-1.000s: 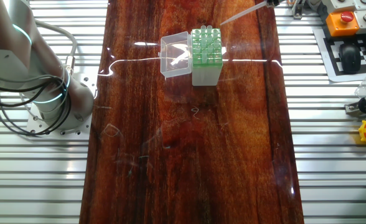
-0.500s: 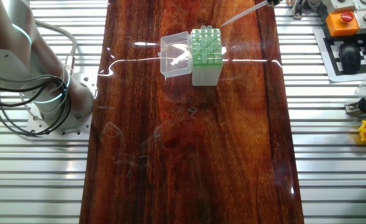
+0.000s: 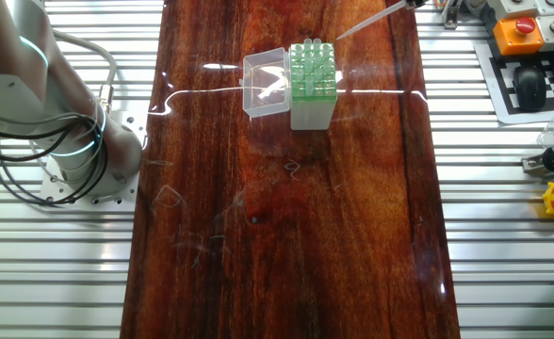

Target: Insert a large pipette tip into the holder for large pipette tips

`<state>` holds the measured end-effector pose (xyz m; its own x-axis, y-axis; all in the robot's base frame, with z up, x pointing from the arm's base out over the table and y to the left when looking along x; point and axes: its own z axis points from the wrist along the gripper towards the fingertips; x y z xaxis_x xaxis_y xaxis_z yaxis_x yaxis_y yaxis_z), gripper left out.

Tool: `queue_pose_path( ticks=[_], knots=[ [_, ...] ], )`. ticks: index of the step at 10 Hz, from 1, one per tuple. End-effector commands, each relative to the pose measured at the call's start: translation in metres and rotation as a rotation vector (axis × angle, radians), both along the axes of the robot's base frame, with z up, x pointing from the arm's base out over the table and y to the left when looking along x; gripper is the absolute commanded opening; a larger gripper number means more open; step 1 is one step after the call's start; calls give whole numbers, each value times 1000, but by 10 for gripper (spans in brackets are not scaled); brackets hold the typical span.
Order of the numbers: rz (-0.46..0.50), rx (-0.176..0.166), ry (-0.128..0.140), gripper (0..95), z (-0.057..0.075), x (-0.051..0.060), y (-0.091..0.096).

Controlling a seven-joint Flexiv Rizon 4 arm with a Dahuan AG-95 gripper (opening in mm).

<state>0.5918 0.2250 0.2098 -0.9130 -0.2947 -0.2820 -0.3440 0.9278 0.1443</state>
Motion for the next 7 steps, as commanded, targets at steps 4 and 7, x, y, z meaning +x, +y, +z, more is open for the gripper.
queue_pose_path(
  ticks=[4, 7],
  knots=[
    [3, 3, -3, 0, 0, 0, 0],
    [0, 4, -7, 0, 1, -4, 1]
  ],
)
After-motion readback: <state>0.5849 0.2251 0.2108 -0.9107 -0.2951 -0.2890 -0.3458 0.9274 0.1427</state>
